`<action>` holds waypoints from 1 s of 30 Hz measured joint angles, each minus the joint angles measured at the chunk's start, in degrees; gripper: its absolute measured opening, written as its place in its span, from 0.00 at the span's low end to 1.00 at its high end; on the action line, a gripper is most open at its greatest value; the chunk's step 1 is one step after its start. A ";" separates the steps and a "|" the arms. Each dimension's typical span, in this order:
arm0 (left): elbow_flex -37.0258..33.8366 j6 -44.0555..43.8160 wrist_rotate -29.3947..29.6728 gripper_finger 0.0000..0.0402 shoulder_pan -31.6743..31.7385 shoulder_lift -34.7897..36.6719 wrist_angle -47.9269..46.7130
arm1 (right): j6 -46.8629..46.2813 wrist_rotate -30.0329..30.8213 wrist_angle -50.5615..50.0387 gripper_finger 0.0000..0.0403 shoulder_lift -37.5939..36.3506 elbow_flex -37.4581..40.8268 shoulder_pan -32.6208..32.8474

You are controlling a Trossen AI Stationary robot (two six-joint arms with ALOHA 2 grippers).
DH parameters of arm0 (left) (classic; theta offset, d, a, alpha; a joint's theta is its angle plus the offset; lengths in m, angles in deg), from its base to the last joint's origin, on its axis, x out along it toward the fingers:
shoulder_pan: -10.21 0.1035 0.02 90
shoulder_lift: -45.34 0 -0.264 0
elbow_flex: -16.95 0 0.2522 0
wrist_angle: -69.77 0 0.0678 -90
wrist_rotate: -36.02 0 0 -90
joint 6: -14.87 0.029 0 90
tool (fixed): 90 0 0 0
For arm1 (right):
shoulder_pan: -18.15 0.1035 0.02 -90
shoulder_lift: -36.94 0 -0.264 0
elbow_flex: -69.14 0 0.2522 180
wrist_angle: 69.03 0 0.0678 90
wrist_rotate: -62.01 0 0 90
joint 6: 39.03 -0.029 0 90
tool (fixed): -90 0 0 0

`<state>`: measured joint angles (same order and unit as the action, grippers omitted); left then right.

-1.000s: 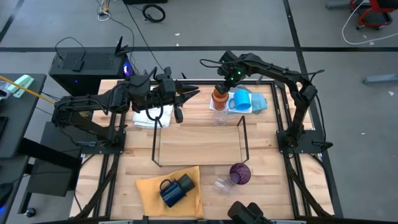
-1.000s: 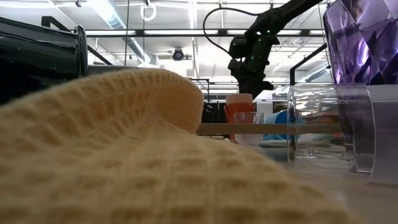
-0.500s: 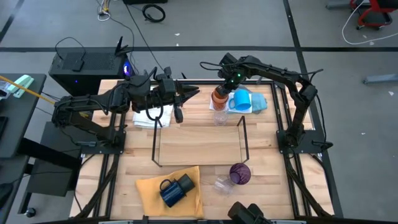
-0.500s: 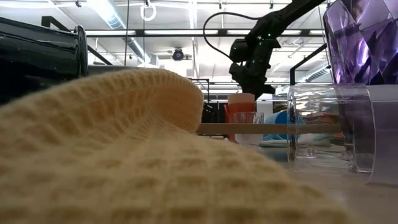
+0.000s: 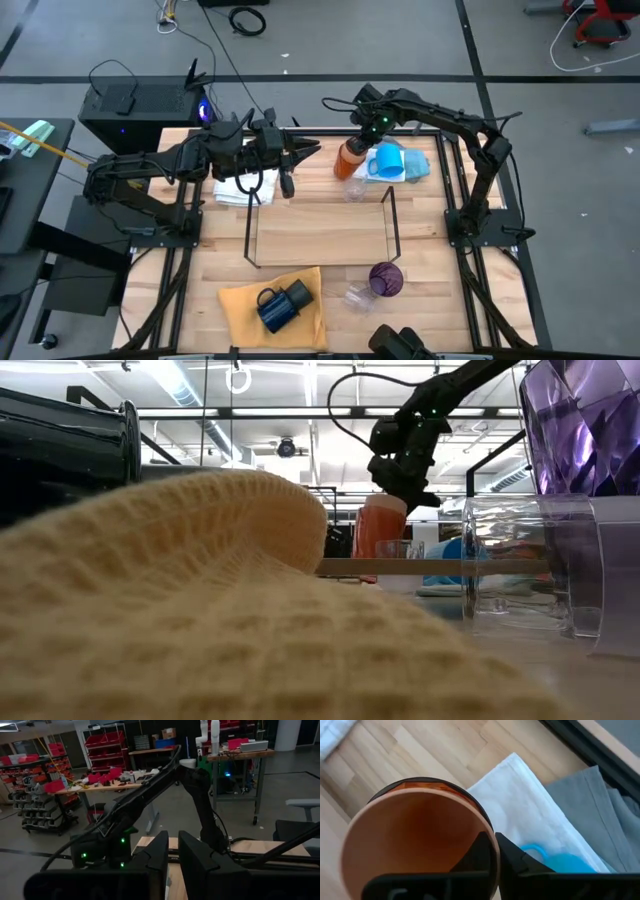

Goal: Stack small to large cups/mugs on shelf
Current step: Put the top orange cup on the shelf

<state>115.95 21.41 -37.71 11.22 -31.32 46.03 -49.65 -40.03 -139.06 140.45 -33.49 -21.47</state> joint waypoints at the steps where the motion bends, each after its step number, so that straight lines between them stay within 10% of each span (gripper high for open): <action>1: 0.00 -0.01 0.00 0.12 -0.02 0.00 -0.02 | -0.01 -0.03 -0.31 0.03 -0.01 -0.65 0.00; 30: 0.00 -2.89 0.00 0.11 0.00 0.00 -1.21 | 1.79 5.83 -3.94 0.06 -0.03 -3.63 0.00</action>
<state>115.95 18.52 -37.71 11.22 -31.32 44.82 -47.85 -34.20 -143.00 140.42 -37.13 -21.47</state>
